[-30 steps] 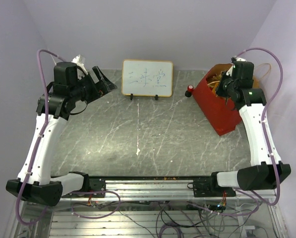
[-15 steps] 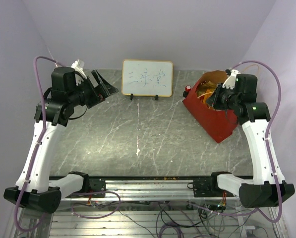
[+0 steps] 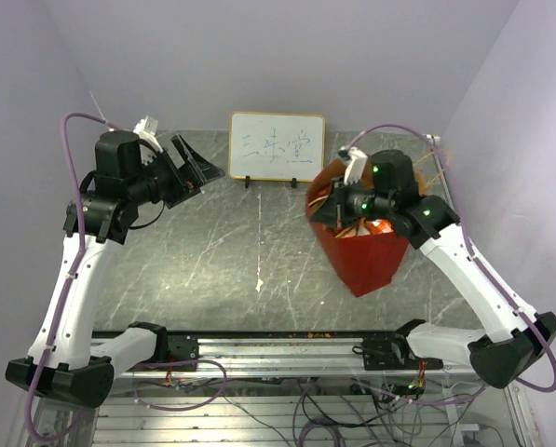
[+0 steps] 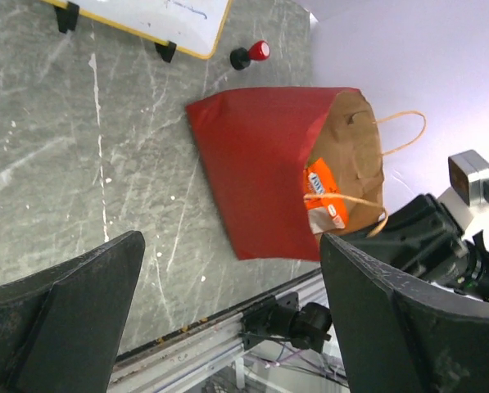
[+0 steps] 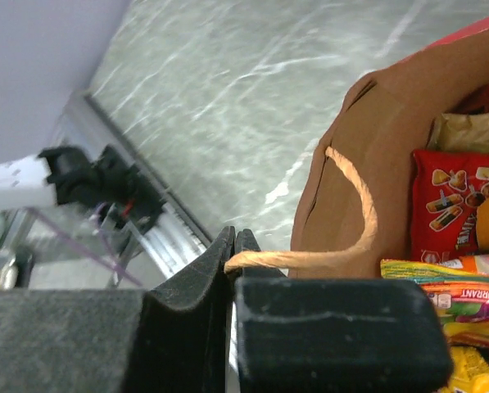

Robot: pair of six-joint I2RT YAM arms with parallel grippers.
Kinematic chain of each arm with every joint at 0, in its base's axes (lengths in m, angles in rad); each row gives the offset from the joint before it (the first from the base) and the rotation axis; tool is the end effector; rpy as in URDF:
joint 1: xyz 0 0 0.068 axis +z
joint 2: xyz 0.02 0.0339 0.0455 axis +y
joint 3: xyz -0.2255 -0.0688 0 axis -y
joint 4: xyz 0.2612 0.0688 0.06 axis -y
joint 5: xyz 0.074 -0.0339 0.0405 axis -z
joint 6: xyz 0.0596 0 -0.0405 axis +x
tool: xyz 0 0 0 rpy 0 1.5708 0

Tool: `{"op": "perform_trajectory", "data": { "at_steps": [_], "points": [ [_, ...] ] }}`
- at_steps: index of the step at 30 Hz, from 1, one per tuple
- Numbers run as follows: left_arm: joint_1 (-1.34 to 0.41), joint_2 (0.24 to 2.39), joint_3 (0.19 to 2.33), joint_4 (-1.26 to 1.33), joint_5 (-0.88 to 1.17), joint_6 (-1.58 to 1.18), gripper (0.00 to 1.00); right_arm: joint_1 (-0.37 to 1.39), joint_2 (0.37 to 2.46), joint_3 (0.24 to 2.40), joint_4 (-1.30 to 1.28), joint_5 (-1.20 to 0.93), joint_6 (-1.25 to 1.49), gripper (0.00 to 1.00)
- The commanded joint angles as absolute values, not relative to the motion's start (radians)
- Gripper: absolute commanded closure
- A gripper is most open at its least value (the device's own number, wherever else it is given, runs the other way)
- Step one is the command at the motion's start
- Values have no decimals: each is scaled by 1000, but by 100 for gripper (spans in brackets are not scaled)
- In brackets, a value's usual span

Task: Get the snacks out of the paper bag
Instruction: Move the paper bag to the center of the board.

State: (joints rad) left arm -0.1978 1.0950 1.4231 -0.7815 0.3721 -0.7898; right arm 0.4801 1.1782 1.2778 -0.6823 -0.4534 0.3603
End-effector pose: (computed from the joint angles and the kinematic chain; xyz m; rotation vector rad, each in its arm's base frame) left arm 0.2517 -0.0726 0.3982 -0.3804 2.1041 -0.9812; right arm 0.2489 0.1590 0.3373 -0.4104 2.2111 0.9603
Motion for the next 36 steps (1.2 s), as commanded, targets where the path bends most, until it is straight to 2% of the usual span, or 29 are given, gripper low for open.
{"op": "perform_trajectory", "data": {
  "at_steps": [1,5,9,12,15,22,25,29,33,36],
  "points": [
    [-193,1072,1349,-688,466,-868,1,648,1140,1269,-539,-522,458,100],
    [-209,1041,1276,-591,502,-935,1,781,1115,1229,-512,-483,496,100],
    [-303,1013,1255,-564,435,-969,3,809,1076,1207,-481,-411,558,97],
    [-424,990,1236,-558,344,-1011,6,809,1083,1256,-519,-342,564,81],
    [-589,959,1194,-517,241,-1088,7,810,1129,1393,-681,-238,506,65],
    [-974,937,1169,-529,-83,-1192,5,809,1112,1621,-970,73,446,23],
    [-1135,988,1220,-621,-270,-1217,6,808,1046,1620,-1001,160,469,11],
    [-1239,1049,1302,-716,-403,-1252,8,810,951,1580,-1034,257,541,8],
    [-1250,1112,1334,-696,-429,-1229,11,809,864,1537,-1036,293,602,9],
    [-1252,1161,1415,-842,-505,-1216,14,810,829,1538,-1049,309,630,9]
  ]
}}
